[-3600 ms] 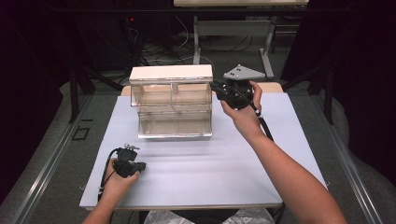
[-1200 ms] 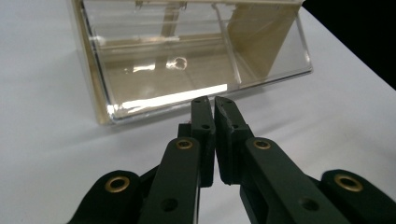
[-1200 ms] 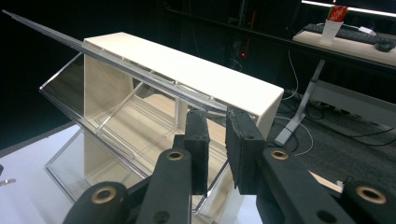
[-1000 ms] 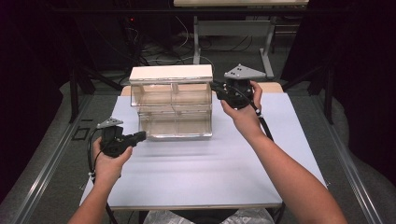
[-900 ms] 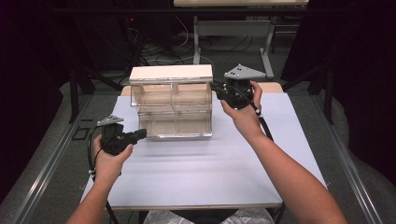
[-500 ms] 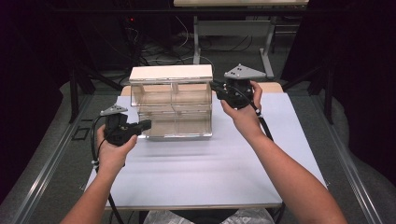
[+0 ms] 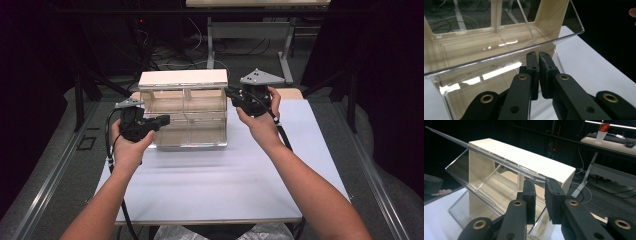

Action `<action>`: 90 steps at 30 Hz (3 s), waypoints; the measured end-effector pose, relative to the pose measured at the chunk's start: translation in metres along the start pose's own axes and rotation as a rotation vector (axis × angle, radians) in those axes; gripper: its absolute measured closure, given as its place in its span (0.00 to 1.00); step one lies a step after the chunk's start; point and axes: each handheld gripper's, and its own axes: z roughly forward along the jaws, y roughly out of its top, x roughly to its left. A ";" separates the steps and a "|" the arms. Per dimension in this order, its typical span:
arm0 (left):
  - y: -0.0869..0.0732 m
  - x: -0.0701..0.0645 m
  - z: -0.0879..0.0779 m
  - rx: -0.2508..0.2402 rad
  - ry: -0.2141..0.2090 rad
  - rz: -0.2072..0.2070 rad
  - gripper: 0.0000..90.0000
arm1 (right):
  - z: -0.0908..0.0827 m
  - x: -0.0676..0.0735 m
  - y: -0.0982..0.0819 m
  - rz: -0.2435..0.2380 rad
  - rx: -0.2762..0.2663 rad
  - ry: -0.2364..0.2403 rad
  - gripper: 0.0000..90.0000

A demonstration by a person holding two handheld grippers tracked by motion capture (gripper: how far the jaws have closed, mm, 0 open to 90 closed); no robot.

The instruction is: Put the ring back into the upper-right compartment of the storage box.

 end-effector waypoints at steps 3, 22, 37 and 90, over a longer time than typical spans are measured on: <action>0.005 -0.003 0.002 -0.004 -0.001 0.008 0.97 | 0.000 0.000 0.000 0.000 0.000 0.000 0.88; 0.028 -0.017 0.022 -0.045 -0.010 0.032 0.97 | 0.000 -0.001 0.000 0.000 -0.001 0.004 0.88; 0.033 -0.019 0.035 -0.058 -0.010 0.025 0.97 | 0.000 0.000 0.000 0.001 -0.002 0.002 0.88; 0.036 -0.022 0.062 -0.056 -0.002 0.003 0.90 | -0.001 -0.001 0.000 0.000 -0.004 0.011 0.87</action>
